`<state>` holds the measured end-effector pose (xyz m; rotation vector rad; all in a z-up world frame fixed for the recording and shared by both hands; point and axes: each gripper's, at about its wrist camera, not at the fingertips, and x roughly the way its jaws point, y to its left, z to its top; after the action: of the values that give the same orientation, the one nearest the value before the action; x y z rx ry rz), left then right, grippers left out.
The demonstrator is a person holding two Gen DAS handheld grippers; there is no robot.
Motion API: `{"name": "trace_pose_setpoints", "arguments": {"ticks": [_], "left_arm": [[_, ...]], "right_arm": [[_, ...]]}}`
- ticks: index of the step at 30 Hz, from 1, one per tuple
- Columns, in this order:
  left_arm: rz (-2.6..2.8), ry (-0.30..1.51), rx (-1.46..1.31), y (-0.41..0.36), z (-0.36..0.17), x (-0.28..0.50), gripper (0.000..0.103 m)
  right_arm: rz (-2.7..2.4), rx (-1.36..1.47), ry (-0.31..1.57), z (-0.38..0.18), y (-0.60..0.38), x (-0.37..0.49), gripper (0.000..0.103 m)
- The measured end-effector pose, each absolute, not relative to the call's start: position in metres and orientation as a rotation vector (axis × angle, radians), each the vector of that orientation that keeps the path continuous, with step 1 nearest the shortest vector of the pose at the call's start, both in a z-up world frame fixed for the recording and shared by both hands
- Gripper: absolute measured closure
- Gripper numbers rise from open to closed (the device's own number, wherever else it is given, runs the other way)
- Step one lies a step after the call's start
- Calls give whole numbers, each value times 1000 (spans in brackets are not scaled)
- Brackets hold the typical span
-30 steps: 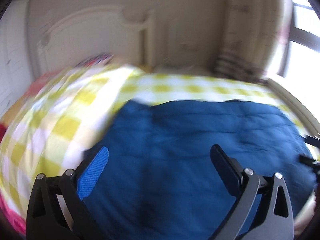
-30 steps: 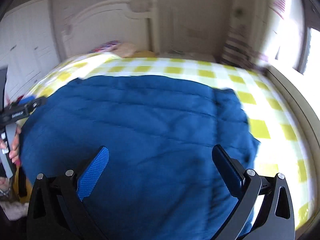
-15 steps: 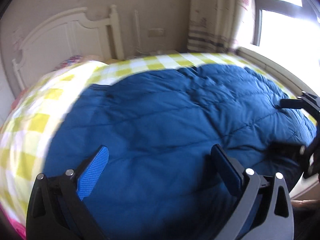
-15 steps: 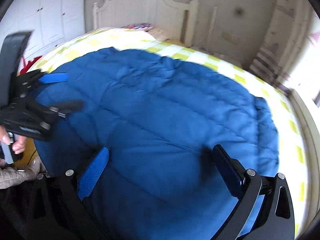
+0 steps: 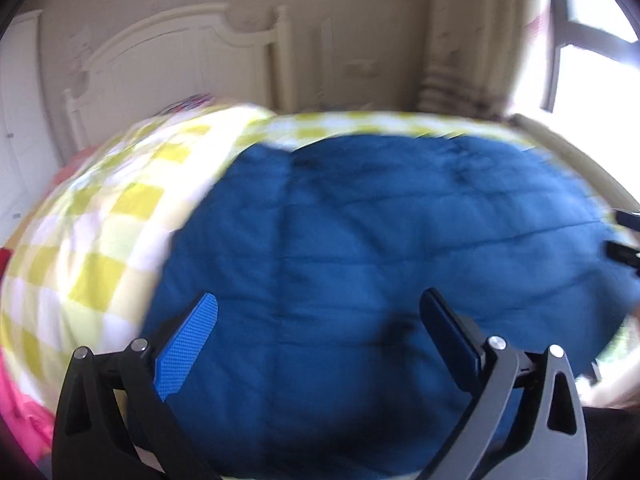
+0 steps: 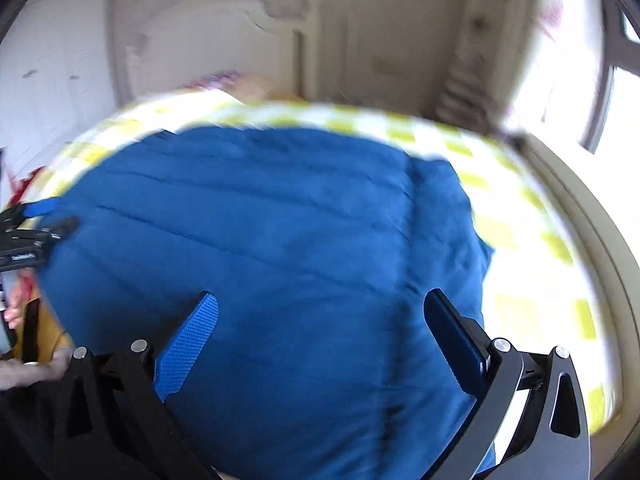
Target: Fold large clothes
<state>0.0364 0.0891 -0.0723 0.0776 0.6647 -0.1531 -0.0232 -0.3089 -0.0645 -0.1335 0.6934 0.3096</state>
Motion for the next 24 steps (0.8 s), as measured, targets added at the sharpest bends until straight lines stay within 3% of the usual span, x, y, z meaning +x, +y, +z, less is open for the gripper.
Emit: {"name": "trace_pose_setpoints", "arguments": {"ticks": [4,7,17,24], "left_arm": [[-267,632,197,45,-71,17,2],[-223,678,293,25,-98,26,2],[-260,704,251,34,-101,30,2],[-256,702,251,33,-101,31,2]], "right_arm": [[458,-249,651,-61,-263,-47,4],[475,-425,697,-92,-228,-49,4],[414,-353,674,-76,-264,-53,4],[396,-100,739,-97,-332,-41,4]]}}
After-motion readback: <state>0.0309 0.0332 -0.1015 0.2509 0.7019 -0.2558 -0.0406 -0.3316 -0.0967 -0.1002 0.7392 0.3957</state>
